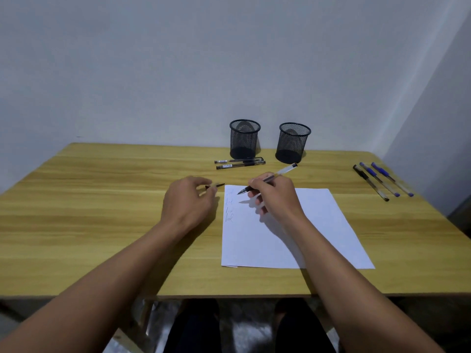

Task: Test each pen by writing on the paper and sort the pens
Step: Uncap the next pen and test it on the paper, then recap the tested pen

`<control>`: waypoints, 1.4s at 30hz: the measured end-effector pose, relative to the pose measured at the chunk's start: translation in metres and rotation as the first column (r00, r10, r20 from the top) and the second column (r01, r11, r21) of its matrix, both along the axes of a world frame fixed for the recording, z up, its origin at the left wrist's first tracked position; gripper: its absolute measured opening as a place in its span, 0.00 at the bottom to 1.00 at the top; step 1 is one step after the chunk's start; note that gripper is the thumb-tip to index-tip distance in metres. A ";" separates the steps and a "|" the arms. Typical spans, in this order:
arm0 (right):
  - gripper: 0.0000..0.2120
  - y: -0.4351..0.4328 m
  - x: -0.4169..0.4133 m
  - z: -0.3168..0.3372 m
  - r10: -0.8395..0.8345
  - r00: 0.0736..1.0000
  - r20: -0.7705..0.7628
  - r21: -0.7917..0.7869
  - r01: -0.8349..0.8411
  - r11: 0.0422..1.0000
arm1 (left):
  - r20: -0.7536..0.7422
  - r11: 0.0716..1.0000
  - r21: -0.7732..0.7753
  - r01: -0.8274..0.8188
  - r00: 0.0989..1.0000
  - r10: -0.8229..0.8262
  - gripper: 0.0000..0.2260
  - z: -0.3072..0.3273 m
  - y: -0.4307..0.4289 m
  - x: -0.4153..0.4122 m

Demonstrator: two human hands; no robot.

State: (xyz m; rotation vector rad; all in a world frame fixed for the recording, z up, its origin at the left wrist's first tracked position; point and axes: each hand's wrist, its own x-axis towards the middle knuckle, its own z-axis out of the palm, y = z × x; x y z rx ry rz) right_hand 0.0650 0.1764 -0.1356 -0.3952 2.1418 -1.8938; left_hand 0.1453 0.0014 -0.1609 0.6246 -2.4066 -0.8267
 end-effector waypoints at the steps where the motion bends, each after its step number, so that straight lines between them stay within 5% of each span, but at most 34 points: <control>1: 0.08 -0.001 -0.003 0.001 0.001 1.000 0.017 -0.016 0.000 1.000 | 0.016 1.000 -0.014 -0.009 1.000 0.009 0.14 0.001 -0.004 -0.007; 10: 0.06 -0.005 -0.026 -0.004 -0.018 0.998 0.058 -0.078 0.022 0.997 | 0.118 0.983 -0.183 -0.029 0.992 0.051 0.07 -0.011 -0.018 -0.038; 17: 0.02 -0.008 -0.033 -0.004 -0.032 0.994 0.103 -0.209 0.053 0.976 | -0.107 0.986 0.069 0.152 0.984 -0.144 0.05 0.006 -0.007 -0.035; 30: 0.02 0.001 -0.034 0.005 0.084 0.989 0.125 -0.334 -0.038 0.942 | -0.242 0.885 0.289 0.364 0.923 -0.301 0.03 0.031 0.019 -0.041; 35: 0.03 0.004 -0.035 0.007 0.121 0.978 0.170 -0.403 -0.043 0.914 | -0.384 0.701 0.576 0.420 0.897 -0.221 0.04 0.042 0.029 -0.040; 42: 0.02 0.004 -0.036 0.009 0.106 0.988 0.110 -0.406 -0.053 0.912 | -0.390 0.671 0.634 0.385 0.908 -0.153 0.04 0.045 0.036 -0.044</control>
